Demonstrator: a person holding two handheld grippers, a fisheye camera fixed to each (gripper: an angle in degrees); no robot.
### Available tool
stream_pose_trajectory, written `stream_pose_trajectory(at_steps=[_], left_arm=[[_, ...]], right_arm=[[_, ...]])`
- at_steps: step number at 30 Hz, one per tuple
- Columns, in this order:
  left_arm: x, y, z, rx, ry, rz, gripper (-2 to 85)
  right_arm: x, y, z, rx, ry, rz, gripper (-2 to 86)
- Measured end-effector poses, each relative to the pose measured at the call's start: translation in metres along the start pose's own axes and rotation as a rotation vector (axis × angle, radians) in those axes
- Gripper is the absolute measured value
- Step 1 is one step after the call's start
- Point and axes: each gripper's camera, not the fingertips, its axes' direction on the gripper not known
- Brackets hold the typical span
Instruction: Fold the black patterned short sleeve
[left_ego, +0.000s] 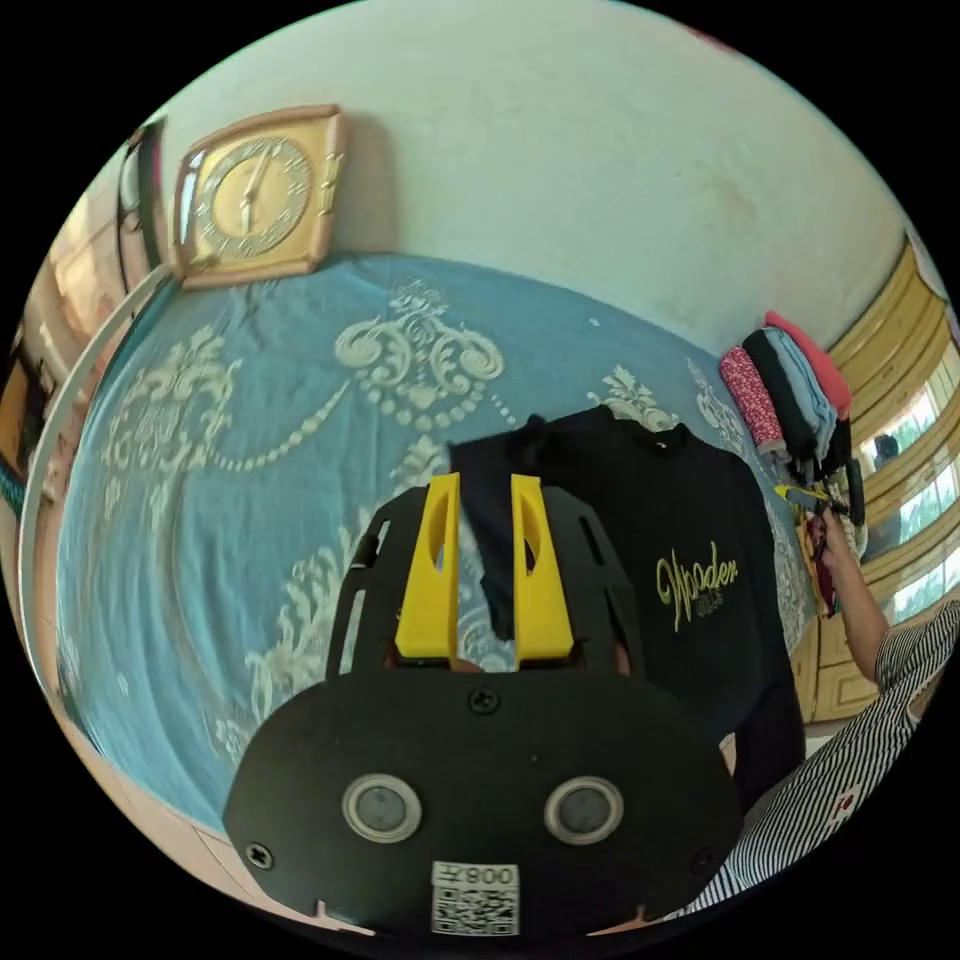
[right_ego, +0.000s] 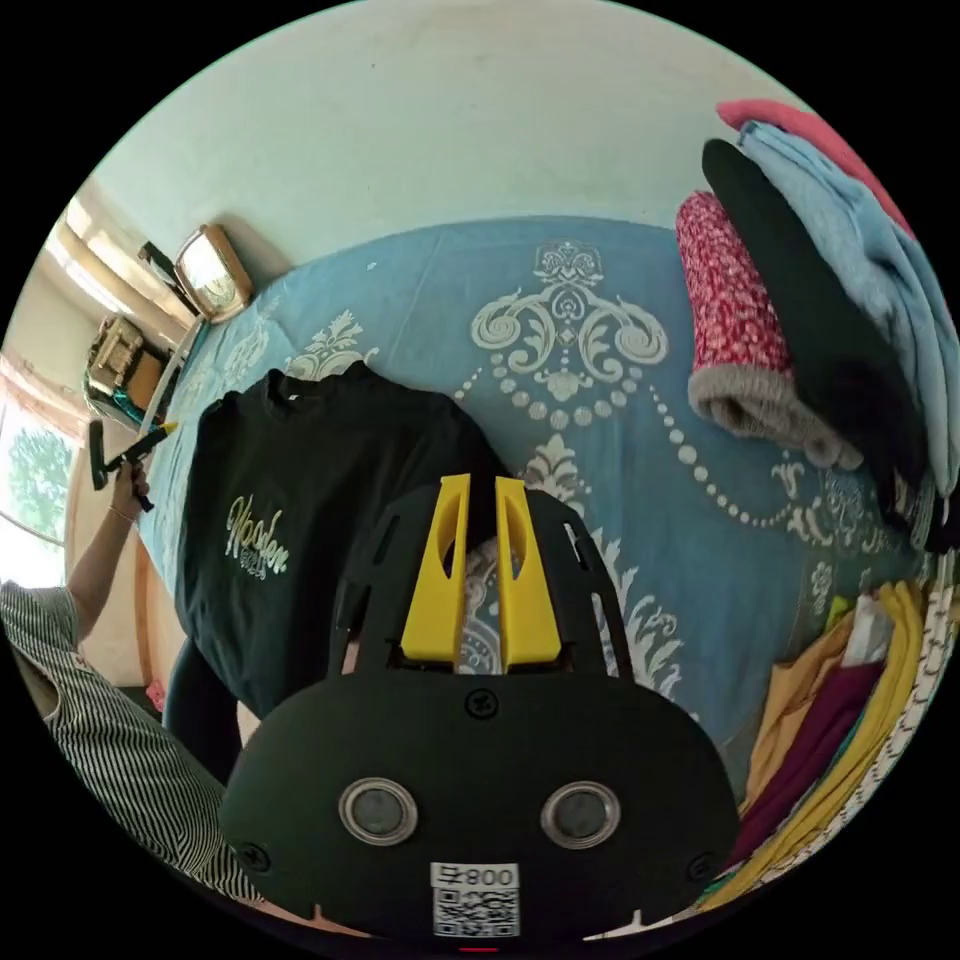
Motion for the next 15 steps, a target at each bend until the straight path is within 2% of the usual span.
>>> stream_pose_trajectory(at_steps=[2,6,9,12,15], left_arm=[[-0.032,0.033,0.013,-0.058,0.078,-0.119,8.4],[-0.041,0.046,0.040,-0.117,0.109,-0.171,7.1],[-0.032,0.035,0.054,-0.176,0.077,-0.104,2.4],[-0.026,0.030,0.040,-0.126,0.036,-0.069,0.9],[-0.033,0.035,0.005,-0.002,0.020,-0.089,0.5]], right_arm=[[0.006,0.036,0.016,-0.067,-0.046,0.043,6.2],[0.005,0.056,0.038,-0.109,0.012,0.061,6.0],[0.010,0.049,0.041,-0.135,0.029,0.082,5.0],[0.008,0.044,0.042,-0.164,0.058,0.059,2.7],[0.012,0.048,0.023,-0.118,0.083,0.083,1.3]])
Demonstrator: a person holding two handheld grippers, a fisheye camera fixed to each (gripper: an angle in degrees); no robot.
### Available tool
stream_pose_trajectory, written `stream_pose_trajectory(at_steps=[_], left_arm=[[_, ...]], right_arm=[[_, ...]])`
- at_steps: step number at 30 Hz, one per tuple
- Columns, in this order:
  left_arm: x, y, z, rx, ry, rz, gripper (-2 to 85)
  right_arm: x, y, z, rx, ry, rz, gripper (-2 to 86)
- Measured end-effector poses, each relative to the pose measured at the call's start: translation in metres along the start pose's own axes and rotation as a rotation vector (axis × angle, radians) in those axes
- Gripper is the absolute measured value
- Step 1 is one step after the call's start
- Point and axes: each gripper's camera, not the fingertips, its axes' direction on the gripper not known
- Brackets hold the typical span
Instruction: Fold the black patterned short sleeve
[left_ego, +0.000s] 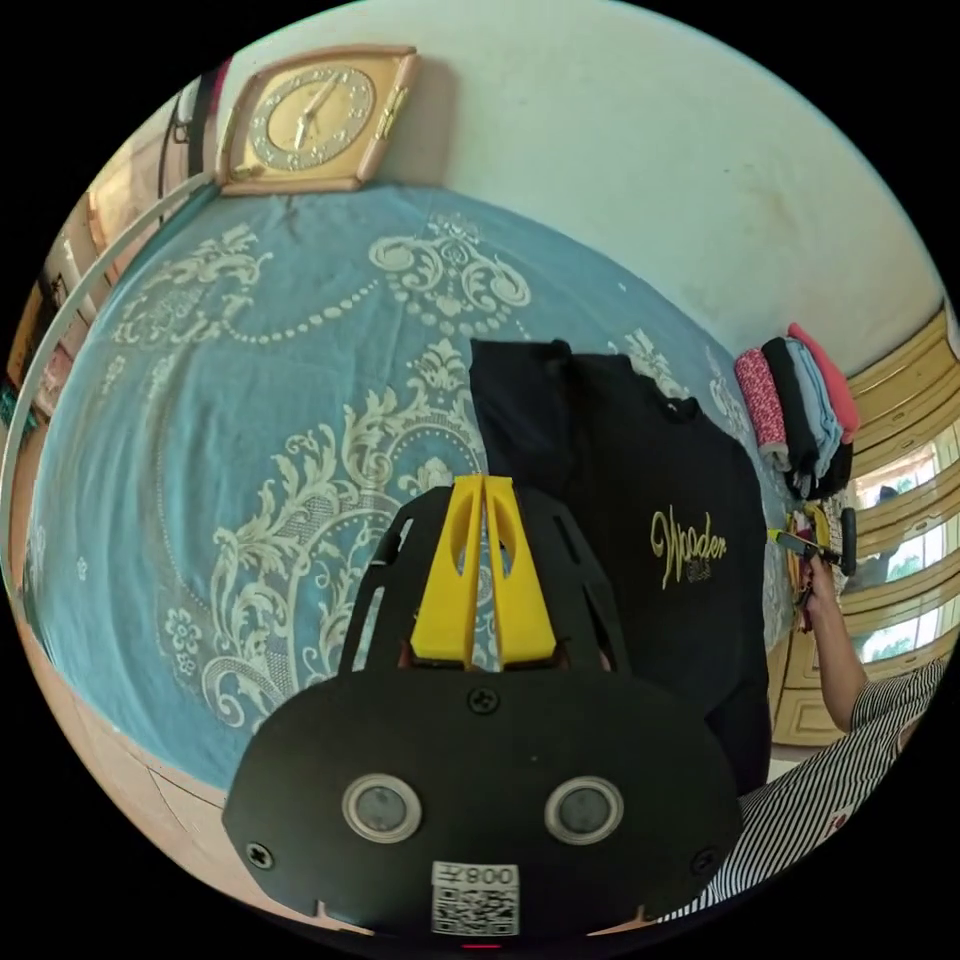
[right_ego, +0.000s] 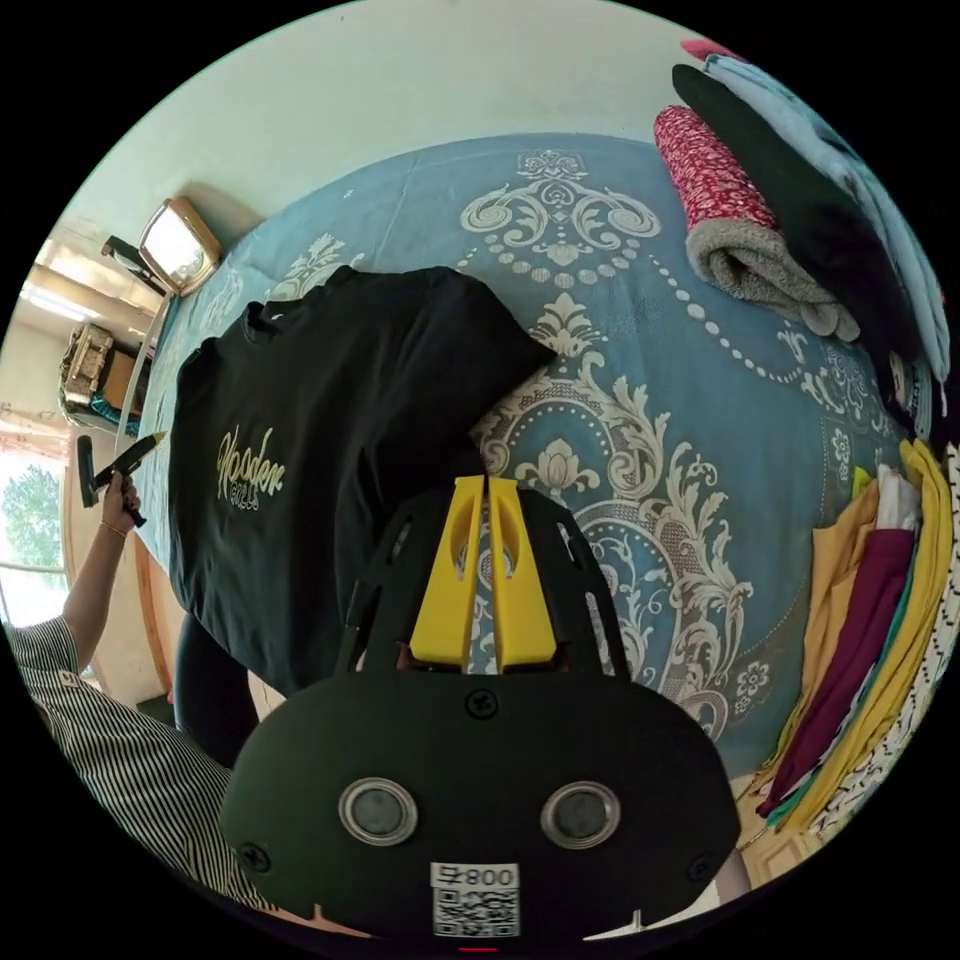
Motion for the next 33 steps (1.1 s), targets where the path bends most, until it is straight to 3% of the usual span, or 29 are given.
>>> stream_pose_trajectory(at_steps=[4,8,12,19,23,28,33], left_arm=[[-0.003,0.008,-0.031,0.115,-0.019,0.039,0.8],[-0.016,0.009,0.044,-0.087,0.108,-0.028,3.3],[-0.025,0.014,0.089,-0.141,0.196,-0.110,3.2],[0.026,0.033,0.032,0.116,-0.037,0.098,1.9],[0.009,0.047,0.088,-0.078,-0.116,-0.002,2.3],[0.011,0.059,0.067,0.102,-0.123,-0.075,3.5],[0.083,0.048,0.090,0.125,0.115,0.122,6.1]], right_arm=[[0.014,0.027,-0.043,0.151,0.074,0.062,0.6],[0.031,0.031,-0.017,0.096,0.088,0.109,0.4],[0.037,0.024,0.002,0.079,0.105,0.133,0.4],[0.056,0.021,-0.001,0.120,0.048,0.152,0.4],[0.072,0.023,0.048,0.010,0.022,0.227,0.6],[0.092,0.040,0.046,0.109,-0.067,0.300,0.7],[0.103,0.067,0.045,0.256,-0.115,0.402,1.4]])
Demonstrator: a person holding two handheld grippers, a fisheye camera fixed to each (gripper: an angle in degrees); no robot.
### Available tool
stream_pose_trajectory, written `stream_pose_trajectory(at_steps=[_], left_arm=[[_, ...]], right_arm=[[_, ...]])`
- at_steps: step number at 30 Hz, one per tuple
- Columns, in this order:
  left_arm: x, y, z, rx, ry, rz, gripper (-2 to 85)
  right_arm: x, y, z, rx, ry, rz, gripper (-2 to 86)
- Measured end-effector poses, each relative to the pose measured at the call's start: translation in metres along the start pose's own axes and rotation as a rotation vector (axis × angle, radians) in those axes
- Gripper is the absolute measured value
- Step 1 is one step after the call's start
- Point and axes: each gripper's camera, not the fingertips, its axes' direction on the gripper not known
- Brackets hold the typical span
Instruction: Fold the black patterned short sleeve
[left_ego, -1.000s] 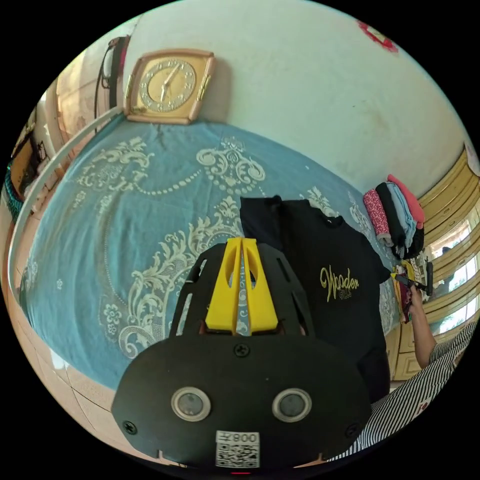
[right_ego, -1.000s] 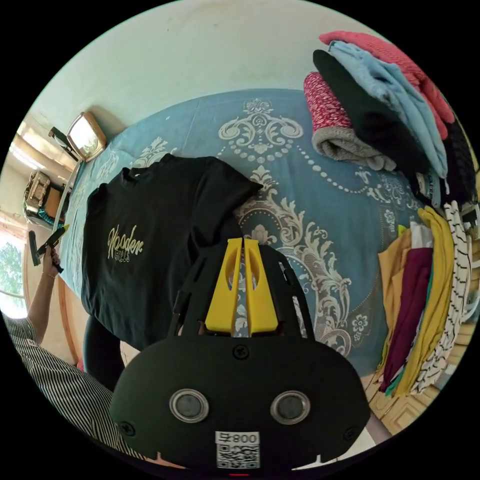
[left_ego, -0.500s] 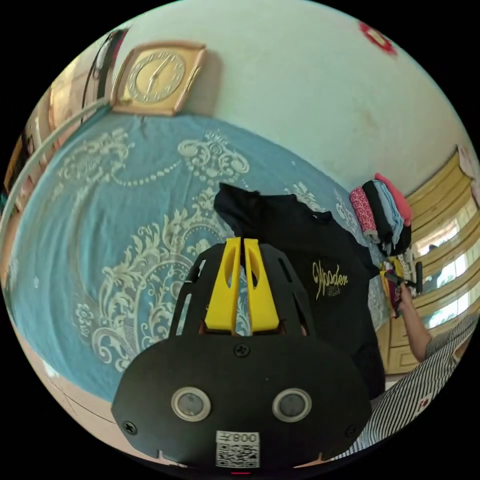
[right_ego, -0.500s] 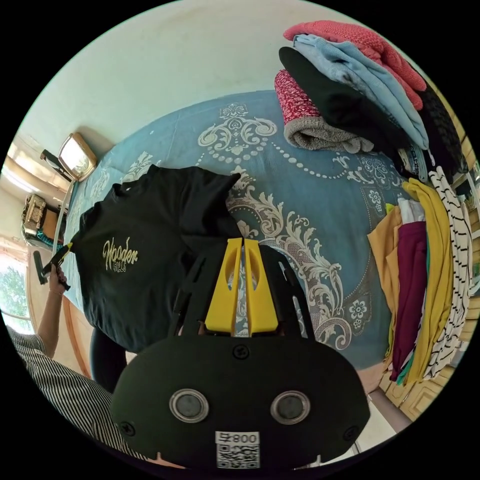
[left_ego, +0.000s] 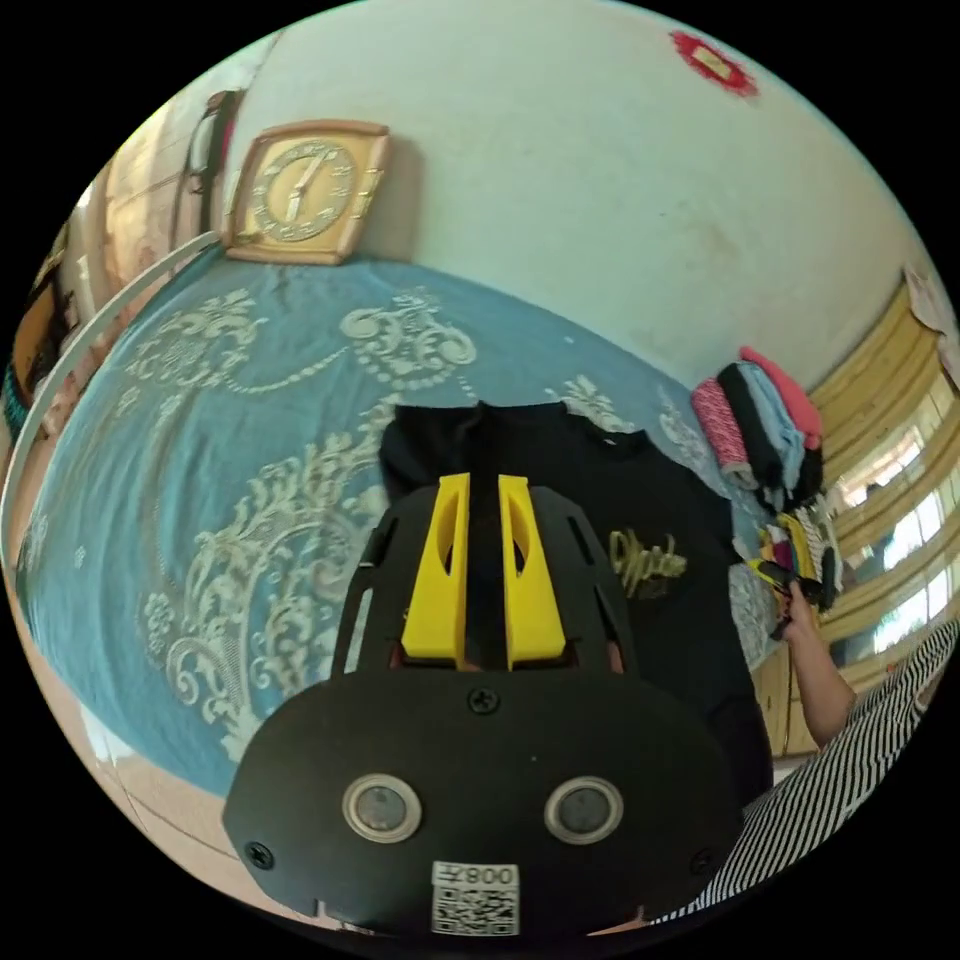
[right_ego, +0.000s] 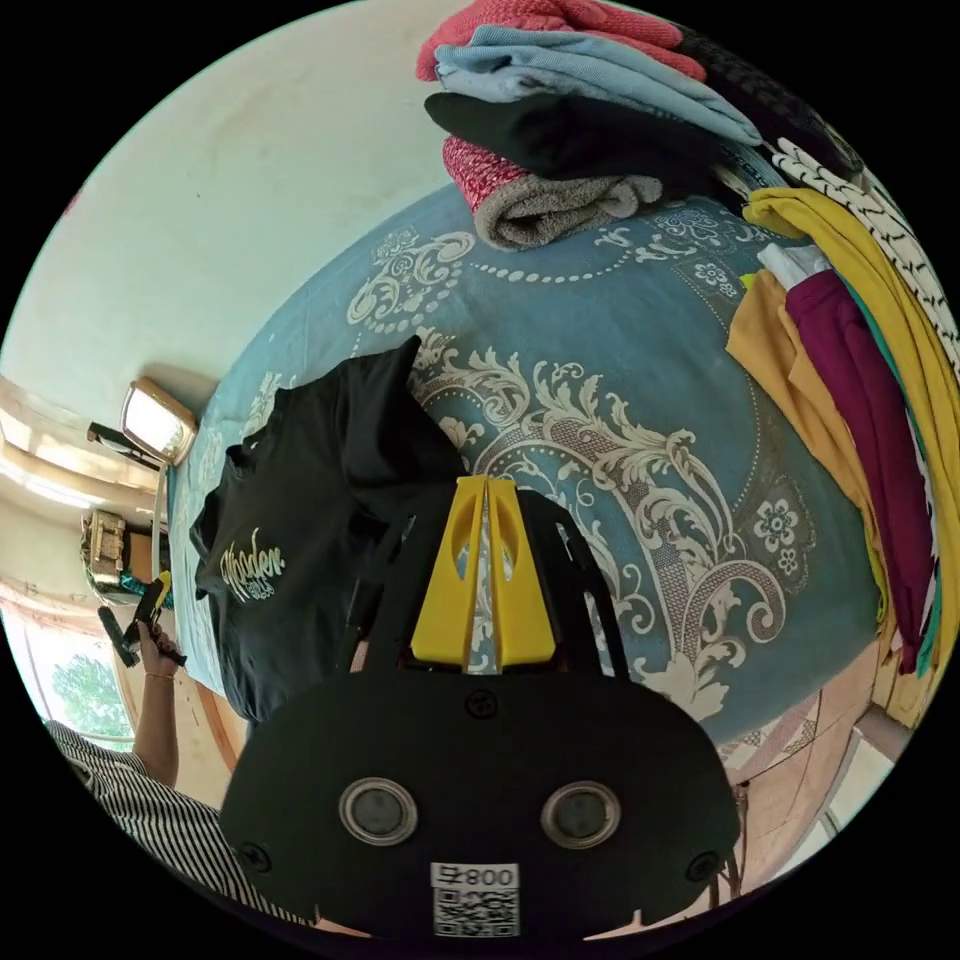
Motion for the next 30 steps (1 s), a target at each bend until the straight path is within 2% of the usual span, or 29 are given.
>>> stream_pose_trajectory(at_steps=[2,5,8,12,14,18,21,24,27,30], left_arm=[[0.068,-0.019,0.050,-0.112,0.159,0.197,7.2],[0.170,-0.039,0.122,-0.232,0.326,0.448,7.8],[0.271,-0.060,0.197,-0.328,0.416,0.637,8.1],[0.368,-0.080,0.275,-0.410,0.429,0.773,8.6],[0.417,-0.083,0.319,-0.465,0.368,0.878,9.0],[0.459,-0.071,0.379,-0.612,0.243,1.003,8.9],[0.466,-0.060,0.406,-0.695,0.143,1.054,5.4],[0.466,-0.062,0.395,-0.642,0.220,1.051,2.7],[0.456,-0.078,0.367,-0.520,0.401,1.009,1.5],[0.437,-0.095,0.357,-0.428,0.558,0.923,1.0]], right_arm=[[-0.003,0.009,0.003,0.043,-0.039,-0.021,3.1],[-0.004,0.012,0.009,0.090,0.008,-0.028,5.7],[0.004,0.013,0.019,0.133,0.021,-0.008,6.6],[0.015,0.014,0.049,0.073,-0.015,-0.022,6.6],[0.019,0.023,0.053,0.119,-0.011,-0.041,5.9],[0.024,0.021,0.059,0.108,-0.059,-0.053,5.9],[0.025,0.017,0.066,0.092,-0.107,-0.067,5.8],[0.025,0.014,0.074,0.075,-0.109,-0.081,4.5],[0.024,0.014,0.075,0.056,-0.183,-0.124,1.9],[0.024,0.033,0.037,0.261,-0.220,-0.155,0.8]])
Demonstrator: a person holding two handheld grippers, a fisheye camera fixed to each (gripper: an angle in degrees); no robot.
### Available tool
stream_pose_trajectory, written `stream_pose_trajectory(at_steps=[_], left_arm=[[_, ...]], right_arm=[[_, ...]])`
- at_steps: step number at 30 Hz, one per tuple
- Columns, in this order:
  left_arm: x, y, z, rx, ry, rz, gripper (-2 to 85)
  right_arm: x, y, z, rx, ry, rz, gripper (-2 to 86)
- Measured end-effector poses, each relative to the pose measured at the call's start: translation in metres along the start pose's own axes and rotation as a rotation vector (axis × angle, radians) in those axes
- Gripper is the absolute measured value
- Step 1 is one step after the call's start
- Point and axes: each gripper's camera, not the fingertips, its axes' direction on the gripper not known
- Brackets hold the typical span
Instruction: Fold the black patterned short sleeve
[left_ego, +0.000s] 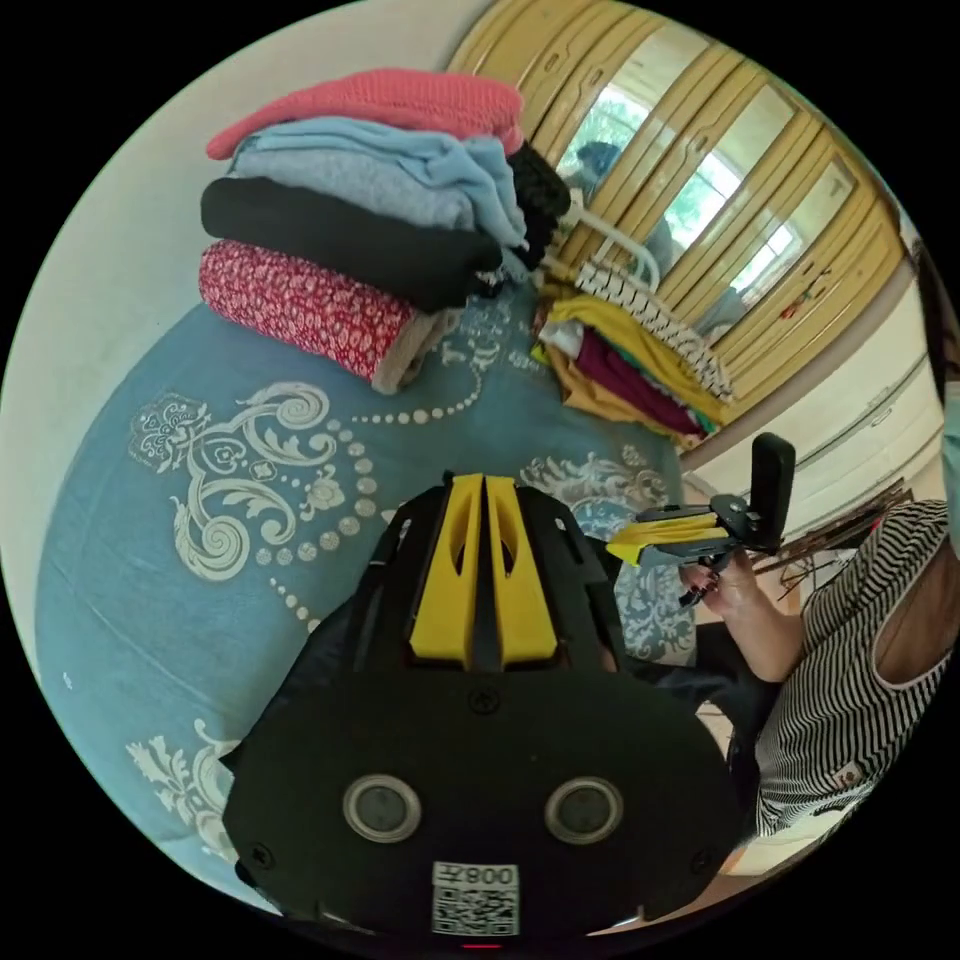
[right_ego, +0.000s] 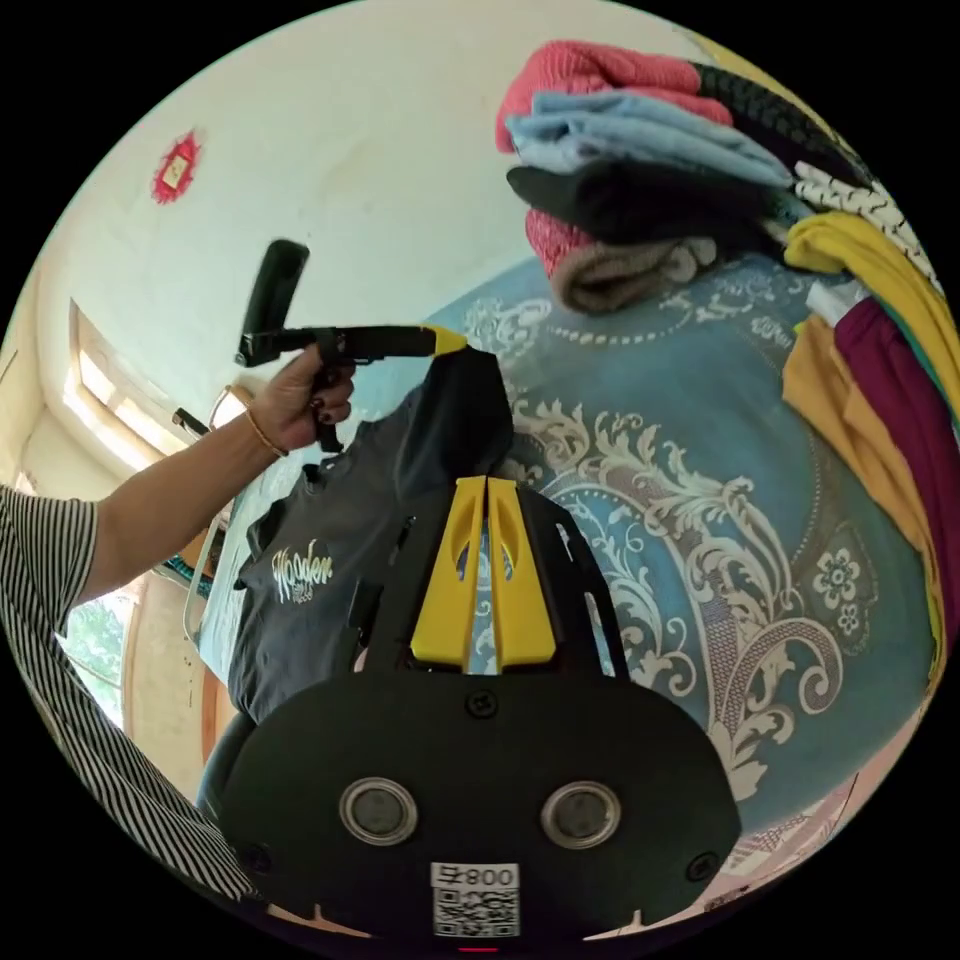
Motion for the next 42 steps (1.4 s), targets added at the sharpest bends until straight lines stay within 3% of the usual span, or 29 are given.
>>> stream_pose_trajectory(at_steps=[3,5,7,9,13,16,19,20,27,33,38,42], left_arm=[[-0.024,0.008,0.016,0.002,0.038,-0.083,0.9],[-0.040,0.017,0.038,-0.073,0.013,-0.167,1.0],[-0.042,0.023,0.036,-0.039,0.004,-0.199,1.1],[-0.036,0.028,0.022,0.026,0.011,-0.188,1.3],[-0.018,0.042,0.001,0.094,-0.040,-0.159,1.8],[-0.016,0.050,0.015,0.032,-0.089,-0.158,2.0],[-0.023,0.046,0.031,-0.084,-0.149,-0.182,2.0],[-0.023,0.043,0.025,-0.077,-0.157,-0.174,2.1],[-0.031,0.073,-0.072,0.131,-0.166,-0.256,3.1],[0.001,0.236,-0.202,0.336,-0.189,-0.441,3.4],[0.050,0.452,-0.326,0.365,-0.537,-0.898,5.4],[0.064,0.563,-0.370,0.406,-0.561,-1.201,7.5]], right_arm=[[-0.005,0.009,-0.014,0.084,-0.015,-0.006,0.3],[0.006,0.011,0.017,-0.070,0.045,0.066,0.1],[0.015,0.014,0.033,-0.125,0.034,0.120,0.1],[0.015,0.013,0.029,-0.089,0.012,0.139,0.1],[0.002,0.012,0.014,0.032,0.154,0.152,0.0],[-0.015,0.008,0.028,0.043,0.006,0.080,0.0],[-0.036,-0.001,0.076,-0.169,0.005,0.018,0.0],[-0.042,-0.002,0.096,-0.265,0.086,0.019,0.0],[-0.060,-0.004,0.099,-0.239,0.124,0.026,0.1],[-0.116,-0.012,0.090,-0.140,0.223,-0.131,0.3],[-0.224,-0.028,0.141,-0.274,-0.110,-0.391,1.7],[-0.342,-0.039,0.211,-0.444,-0.301,-0.614,5.9]])
